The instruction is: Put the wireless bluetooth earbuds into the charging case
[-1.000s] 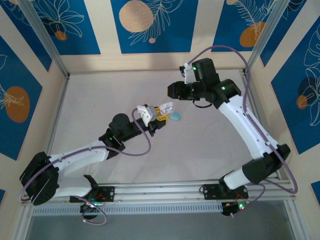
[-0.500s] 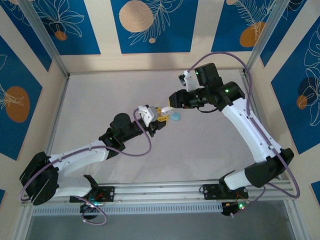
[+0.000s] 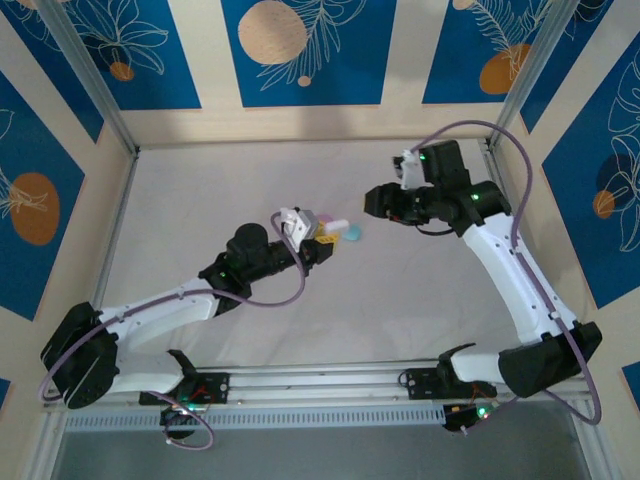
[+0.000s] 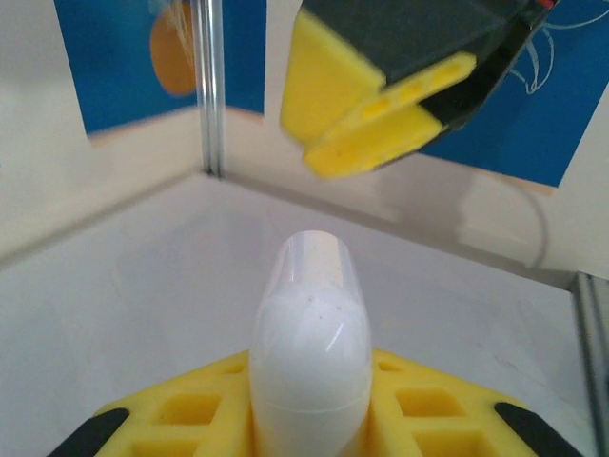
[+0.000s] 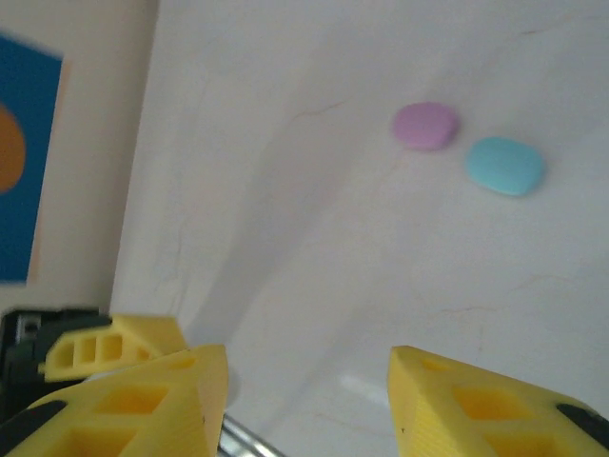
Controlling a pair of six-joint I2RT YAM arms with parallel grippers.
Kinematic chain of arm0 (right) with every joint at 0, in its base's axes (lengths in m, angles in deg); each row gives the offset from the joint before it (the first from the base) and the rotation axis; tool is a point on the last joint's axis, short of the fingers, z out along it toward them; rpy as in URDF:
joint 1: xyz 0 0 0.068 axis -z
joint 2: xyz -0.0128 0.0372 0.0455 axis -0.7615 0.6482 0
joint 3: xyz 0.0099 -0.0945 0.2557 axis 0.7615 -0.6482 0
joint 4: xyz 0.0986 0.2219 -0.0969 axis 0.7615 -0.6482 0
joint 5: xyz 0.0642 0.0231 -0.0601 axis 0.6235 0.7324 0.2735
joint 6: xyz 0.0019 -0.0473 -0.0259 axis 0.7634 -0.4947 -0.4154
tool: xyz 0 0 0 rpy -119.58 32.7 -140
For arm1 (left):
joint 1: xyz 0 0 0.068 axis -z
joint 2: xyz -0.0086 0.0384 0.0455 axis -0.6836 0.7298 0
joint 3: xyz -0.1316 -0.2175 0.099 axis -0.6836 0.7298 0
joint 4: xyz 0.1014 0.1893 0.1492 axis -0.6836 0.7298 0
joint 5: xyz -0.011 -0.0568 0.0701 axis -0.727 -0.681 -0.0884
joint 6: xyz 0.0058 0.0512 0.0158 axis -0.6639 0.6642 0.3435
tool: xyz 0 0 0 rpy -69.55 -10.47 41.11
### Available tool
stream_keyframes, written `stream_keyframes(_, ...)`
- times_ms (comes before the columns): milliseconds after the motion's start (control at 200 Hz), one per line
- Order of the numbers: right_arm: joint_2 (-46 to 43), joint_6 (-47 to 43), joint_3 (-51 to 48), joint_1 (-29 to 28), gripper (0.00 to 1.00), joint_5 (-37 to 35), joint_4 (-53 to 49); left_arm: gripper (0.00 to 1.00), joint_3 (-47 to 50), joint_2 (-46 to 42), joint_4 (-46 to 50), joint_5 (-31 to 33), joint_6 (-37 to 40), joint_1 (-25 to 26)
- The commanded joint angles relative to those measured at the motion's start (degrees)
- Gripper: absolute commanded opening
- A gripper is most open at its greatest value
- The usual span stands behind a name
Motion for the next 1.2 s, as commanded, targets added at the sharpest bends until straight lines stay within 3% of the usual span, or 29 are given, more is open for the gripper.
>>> stream_keyframes(0,-1.98,5.58,-5.23,4.6,0.48,1.2,2.02,0.28,-1.99,3.43,10.24,-1.98,-10.5,0.27)
stream_keyframes(315,-2.24,5.65,-13.18,6.87,0.48,1.24,3.66,0.25,-9.73,19.12,26.22,-3.52,-24.93,-0.38)
stream_keyframes(660,-1.75,7.57,-19.54,6.87,0.48,0.8,7.06,0.27,-13.66,30.15,25.73,-2.76,-34.36,-2.39)
stream_keyframes(855,-0.94,6.9,-20.69,7.11,0.49,-1.26,6.88,0.34,-15.56,31.27,30.07,-0.77,-33.43,-3.46)
stream_keyframes(1040,0.39,5.37,-20.56,8.32,0.51,-4.89,6.31,0.48,-16.83,30.81,35.9,2.32,-30.87,-4.82)
stream_keyframes(1195,-0.4,3.58,-21.13,10.08,0.57,-15.32,6.57,0.61,-16.26,27.32,39.74,6.06,-28.3,-5.73)
